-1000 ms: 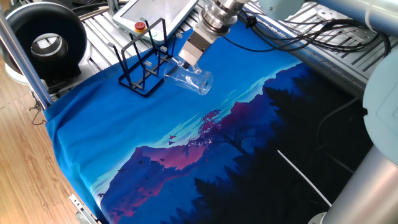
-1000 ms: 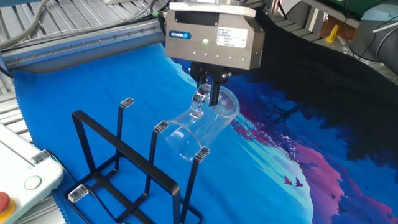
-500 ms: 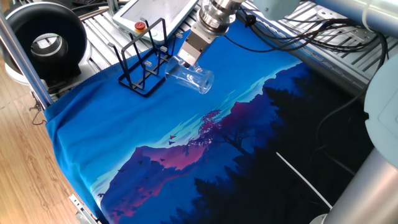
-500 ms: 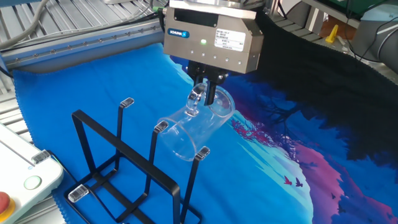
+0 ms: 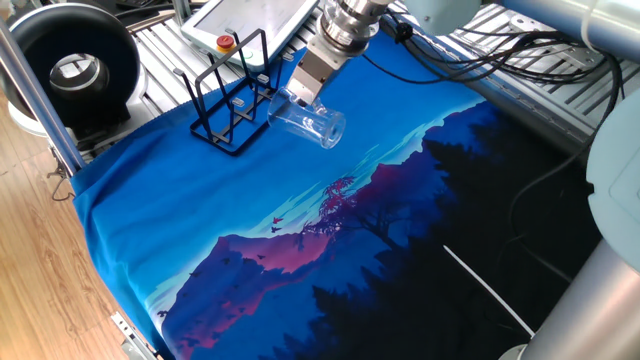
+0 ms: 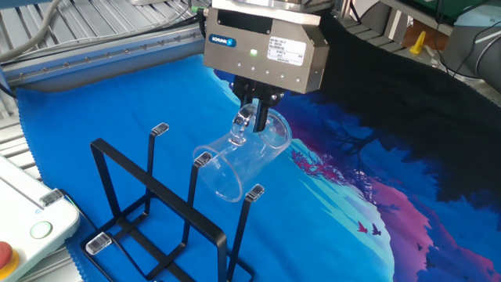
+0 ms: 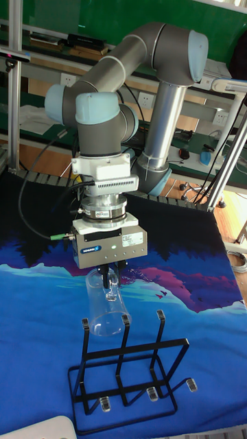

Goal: Put the cup on the cup rack

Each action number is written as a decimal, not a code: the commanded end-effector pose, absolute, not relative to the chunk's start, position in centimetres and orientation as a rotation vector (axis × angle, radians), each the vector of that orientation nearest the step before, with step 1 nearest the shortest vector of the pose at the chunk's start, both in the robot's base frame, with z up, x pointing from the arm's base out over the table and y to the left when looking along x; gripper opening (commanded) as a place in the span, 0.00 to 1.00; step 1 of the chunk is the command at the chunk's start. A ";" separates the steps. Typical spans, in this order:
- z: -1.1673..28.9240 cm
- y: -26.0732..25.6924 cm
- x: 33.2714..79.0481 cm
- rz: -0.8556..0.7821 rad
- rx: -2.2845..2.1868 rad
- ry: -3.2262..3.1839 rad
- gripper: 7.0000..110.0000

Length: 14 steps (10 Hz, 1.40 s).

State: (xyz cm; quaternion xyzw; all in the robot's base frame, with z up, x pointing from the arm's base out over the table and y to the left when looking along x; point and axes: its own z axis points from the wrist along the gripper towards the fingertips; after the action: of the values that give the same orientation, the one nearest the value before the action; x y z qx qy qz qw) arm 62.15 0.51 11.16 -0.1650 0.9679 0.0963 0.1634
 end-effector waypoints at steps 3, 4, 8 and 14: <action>10.6 -1.7 61.1 0.191 -0.331 2.852 0.00; 10.7 -0.9 61.1 0.237 -0.320 2.847 0.00; 10.3 -2.4 60.4 0.159 -0.284 2.895 0.00; 12.7 -3.6 60.4 0.088 -0.311 2.961 0.00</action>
State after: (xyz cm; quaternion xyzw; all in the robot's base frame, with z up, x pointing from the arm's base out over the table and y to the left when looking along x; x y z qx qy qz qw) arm 60.05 -3.42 11.03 -0.1022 0.9900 0.0326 0.0920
